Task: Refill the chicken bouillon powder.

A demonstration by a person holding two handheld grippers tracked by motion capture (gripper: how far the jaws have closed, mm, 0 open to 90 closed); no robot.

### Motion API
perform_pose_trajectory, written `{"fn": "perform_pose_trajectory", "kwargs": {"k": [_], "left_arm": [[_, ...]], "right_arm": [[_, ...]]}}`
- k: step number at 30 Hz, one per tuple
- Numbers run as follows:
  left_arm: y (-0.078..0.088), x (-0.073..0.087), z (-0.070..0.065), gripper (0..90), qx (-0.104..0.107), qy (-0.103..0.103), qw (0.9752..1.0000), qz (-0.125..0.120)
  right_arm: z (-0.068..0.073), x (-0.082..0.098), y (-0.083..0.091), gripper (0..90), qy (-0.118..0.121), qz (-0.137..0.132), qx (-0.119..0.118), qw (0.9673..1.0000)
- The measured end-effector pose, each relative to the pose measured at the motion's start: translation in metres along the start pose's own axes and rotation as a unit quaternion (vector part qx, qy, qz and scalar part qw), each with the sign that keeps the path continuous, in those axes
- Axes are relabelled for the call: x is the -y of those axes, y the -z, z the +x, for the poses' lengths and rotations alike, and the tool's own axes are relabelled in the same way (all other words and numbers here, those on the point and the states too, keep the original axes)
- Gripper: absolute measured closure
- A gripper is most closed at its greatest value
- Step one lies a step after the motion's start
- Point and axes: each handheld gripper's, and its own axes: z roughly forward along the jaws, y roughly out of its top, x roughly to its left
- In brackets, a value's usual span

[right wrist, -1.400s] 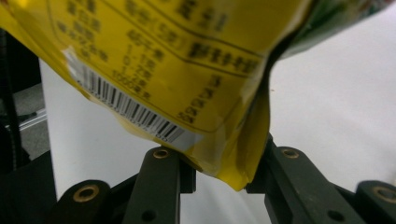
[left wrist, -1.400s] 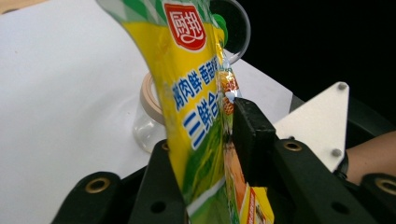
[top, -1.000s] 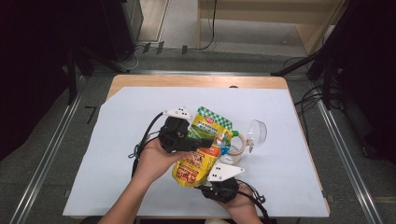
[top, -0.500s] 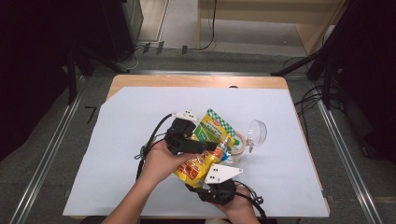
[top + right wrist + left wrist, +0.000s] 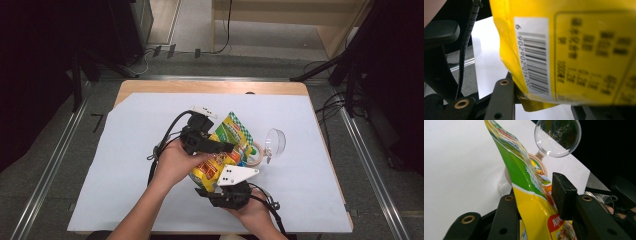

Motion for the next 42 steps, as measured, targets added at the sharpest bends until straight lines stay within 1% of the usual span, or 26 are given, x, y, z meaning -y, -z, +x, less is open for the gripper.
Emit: {"fn": "perform_pose_trajectory", "kwargs": {"k": [2,3,4,8,9,12,13,16,18,20,22,24,26,28,30,33,34,37,39,42], "left_arm": [[0.001,-0.003,0.001,69.2,-0.003,-0.001,1.0000,0.007],[0.001,-0.003,0.001,69.3,-0.002,0.003,1.0000,0.007],[0.002,-0.004,0.001,69.3,-0.004,0.004,0.9999,0.008],[0.005,-0.006,0.006,69.6,0.002,0.014,0.9999,0.005],[0.005,-0.006,0.007,69.7,0.003,0.016,0.9999,0.005],[0.003,-0.006,0.006,70.3,-0.001,0.012,0.9999,0.009],[0.002,-0.006,0.005,70.6,-0.002,0.013,0.9999,0.011],[0.001,-0.006,0.005,73.2,0.002,0.016,0.9998,0.010],[0.000,-0.006,0.004,73.5,-0.001,0.016,0.9998,0.011],[-0.001,-0.005,0.004,73.5,0.000,0.013,0.9998,0.011],[-0.001,-0.005,0.003,73.6,0.009,0.012,0.9998,0.009],[0.000,-0.005,0.002,73.5,0.011,0.012,0.9998,0.008],[-0.001,-0.005,0.001,73.5,0.011,0.009,0.9999,0.008],[-0.001,-0.005,0.000,73.5,0.012,0.008,0.9999,0.007],[0.000,-0.005,-0.001,73.4,0.015,0.007,0.9998,0.007],[0.000,-0.006,-0.003,72.6,0.020,0.006,0.9998,0.004],[0.000,-0.006,-0.003,72.1,0.020,0.008,0.9998,0.002],[0.001,-0.006,-0.002,70.7,0.022,0.008,0.9997,-0.001],[0.003,-0.006,-0.002,69.3,0.027,0.012,0.9995,-0.006],[0.006,-0.006,-0.003,64.3,0.037,0.017,0.9991,-0.013]], "right_arm": [[-0.001,-0.003,-0.001,65.9,0.002,0.001,-0.001,1.0000],[-0.001,-0.004,-0.002,65.8,0.004,0.001,-0.001,1.0000],[-0.001,-0.005,-0.003,65.7,0.000,0.002,-0.004,1.0000],[-0.004,-0.009,-0.004,65.3,0.006,0.002,-0.009,0.9999],[-0.004,-0.010,-0.005,65.1,0.010,0.000,-0.008,0.9999],[-0.005,-0.009,-0.006,64.9,0.008,0.003,-0.009,0.9999],[-0.004,-0.009,-0.006,64.9,0.006,0.005,-0.011,0.9999],[-0.004,-0.007,-0.006,64.8,0.011,0.003,-0.008,0.9999],[-0.005,-0.006,-0.006,64.5,0.010,0.004,-0.009,0.9999],[-0.004,-0.005,-0.007,61.8,0.014,0.007,-0.012,0.9998],[-0.004,-0.005,-0.008,57.2,0.013,0.010,-0.024,0.9996],[-0.003,-0.004,-0.008,59.1,0.009,0.004,-0.031,0.9995],[-0.003,-0.004,-0.008,59.1,0.015,0.004,-0.028,0.9995],[-0.003,-0.004,-0.009,59.5,0.015,0.005,-0.028,0.9995],[-0.003,-0.004,-0.009,63.2,0.019,0.005,-0.021,0.9996],[-0.001,-0.005,-0.008,64.8,0.018,0.006,-0.014,0.9997],[-0.001,-0.006,-0.008,65.0,0.016,0.004,-0.011,0.9998],[-0.001,-0.007,-0.007,65.5,0.006,-0.001,-0.015,0.9999],[-0.001,-0.008,-0.006,65.6,0.004,-0.004,-0.014,0.9999],[-0.001,-0.010,-0.004,65.6,0.002,-0.008,-0.011,0.9999]]}}
